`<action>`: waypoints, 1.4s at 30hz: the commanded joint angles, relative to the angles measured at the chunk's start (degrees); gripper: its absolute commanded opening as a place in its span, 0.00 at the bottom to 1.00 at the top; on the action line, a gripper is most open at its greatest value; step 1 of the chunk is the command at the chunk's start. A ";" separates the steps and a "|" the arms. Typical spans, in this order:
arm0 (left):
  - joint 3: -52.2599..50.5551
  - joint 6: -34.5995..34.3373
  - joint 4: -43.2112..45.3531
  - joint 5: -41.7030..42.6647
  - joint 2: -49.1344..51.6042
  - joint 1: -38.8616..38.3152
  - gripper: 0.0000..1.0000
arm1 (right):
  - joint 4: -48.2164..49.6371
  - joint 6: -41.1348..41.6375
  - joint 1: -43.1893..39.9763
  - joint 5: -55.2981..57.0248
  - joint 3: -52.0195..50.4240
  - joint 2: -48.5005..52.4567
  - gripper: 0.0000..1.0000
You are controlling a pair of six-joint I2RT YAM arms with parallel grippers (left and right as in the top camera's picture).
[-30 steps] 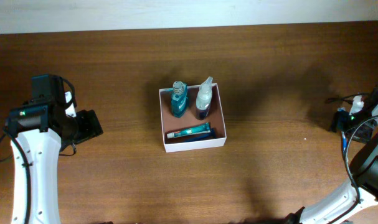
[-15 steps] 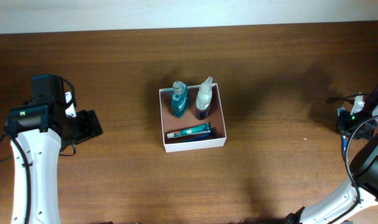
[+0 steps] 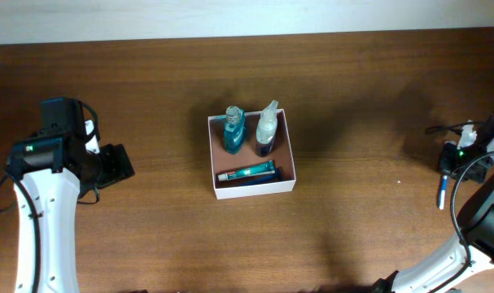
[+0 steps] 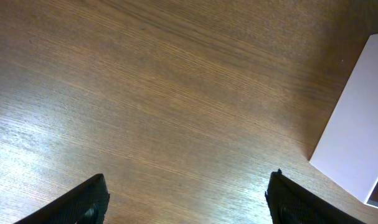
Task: Pack container
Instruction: 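Move the right gripper to the blue toothbrush and grasp its handle, then carry the toothbrush into the box with the right gripper and release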
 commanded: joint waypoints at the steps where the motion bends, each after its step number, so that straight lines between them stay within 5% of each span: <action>1: 1.18 -0.31 -0.09 0.22 -0.72 0.13 0.82 | -1.44 0.22 0.55 -9.46 1.01 -2.91 0.04; 8: 1.18 -0.28 -0.09 0.22 -0.72 0.13 0.82 | -6.34 -2.80 11.74 -15.15 6.60 -18.99 0.04; 17: 1.18 -0.28 -0.04 0.22 -0.72 0.13 0.82 | -8.72 -16.33 47.76 -2.99 6.84 -36.09 0.04; 23: 1.18 -0.31 -0.04 0.22 -0.72 0.13 0.82 | -11.67 -28.50 69.07 -0.07 6.82 -34.45 0.04; 42: 1.18 -0.28 -0.31 0.22 -0.72 0.13 0.82 | -10.73 -34.14 74.38 -5.05 6.78 -12.96 0.04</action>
